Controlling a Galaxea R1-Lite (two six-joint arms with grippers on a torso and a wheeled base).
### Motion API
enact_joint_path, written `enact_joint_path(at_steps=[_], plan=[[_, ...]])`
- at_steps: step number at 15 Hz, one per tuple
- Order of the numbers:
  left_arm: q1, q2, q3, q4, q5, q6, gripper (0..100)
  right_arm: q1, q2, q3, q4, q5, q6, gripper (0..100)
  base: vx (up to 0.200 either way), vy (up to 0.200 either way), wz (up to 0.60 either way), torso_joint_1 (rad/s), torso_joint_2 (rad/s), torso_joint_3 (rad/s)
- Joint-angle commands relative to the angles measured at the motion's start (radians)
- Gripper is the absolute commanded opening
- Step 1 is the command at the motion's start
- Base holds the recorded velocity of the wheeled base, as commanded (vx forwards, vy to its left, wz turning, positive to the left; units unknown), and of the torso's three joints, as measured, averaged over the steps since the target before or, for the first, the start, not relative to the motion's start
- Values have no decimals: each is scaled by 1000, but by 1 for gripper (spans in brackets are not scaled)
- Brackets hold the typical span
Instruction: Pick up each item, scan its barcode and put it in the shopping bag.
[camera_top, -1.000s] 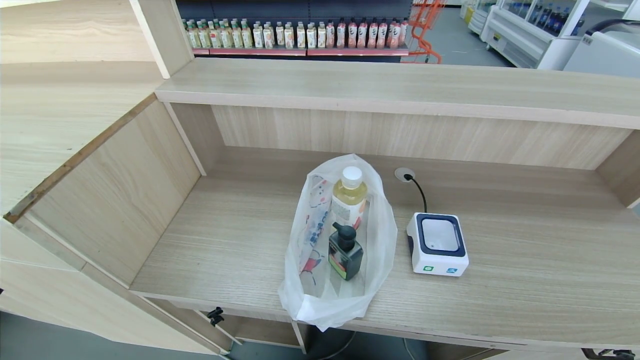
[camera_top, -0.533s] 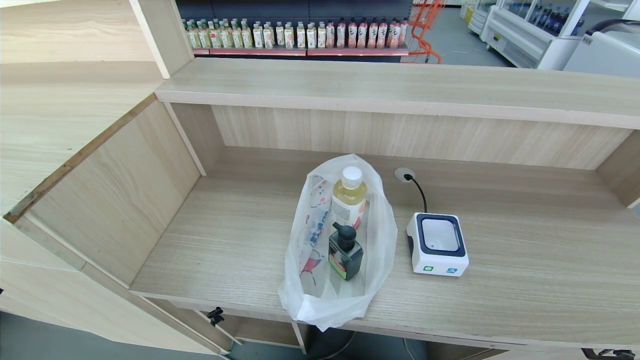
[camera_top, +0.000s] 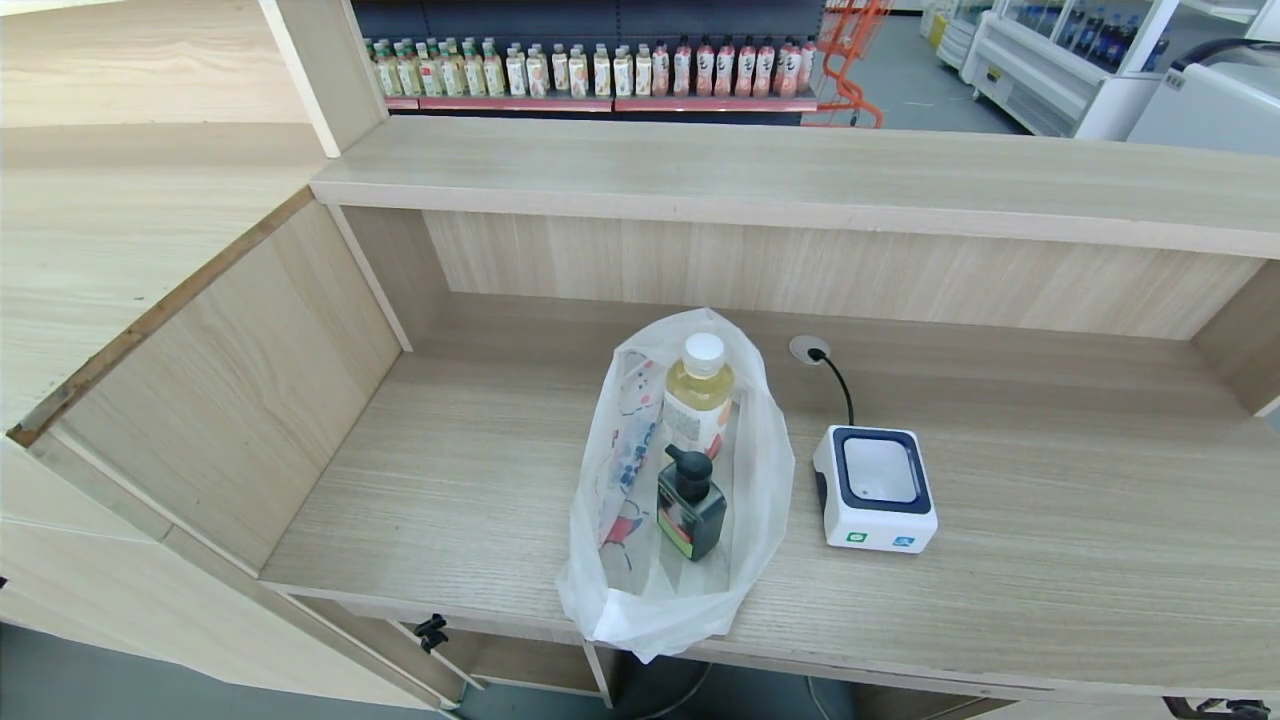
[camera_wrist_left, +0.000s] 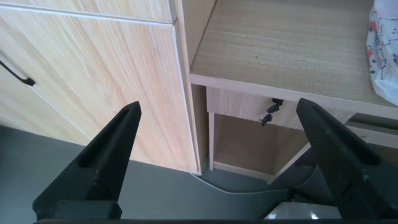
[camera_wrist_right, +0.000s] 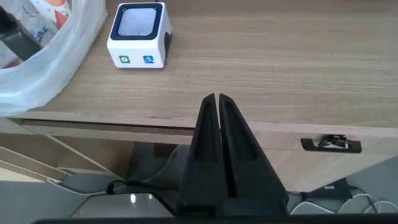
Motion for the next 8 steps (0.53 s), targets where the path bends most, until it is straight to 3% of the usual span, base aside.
enact_joint_path(at_steps=[1,6,8], plan=[[0,0,0,0,0,1,100,-1,4,0,-1,0,0,0,200,0,0,-7,-7,2],[0,0,0,0,0,1,100,-1,4,0,-1,0,0,0,200,-200,0,3,2,0],[0,0,0,0,2,0,100,-1,4,0,-1,0,0,0,0,0,0,0,0,0]])
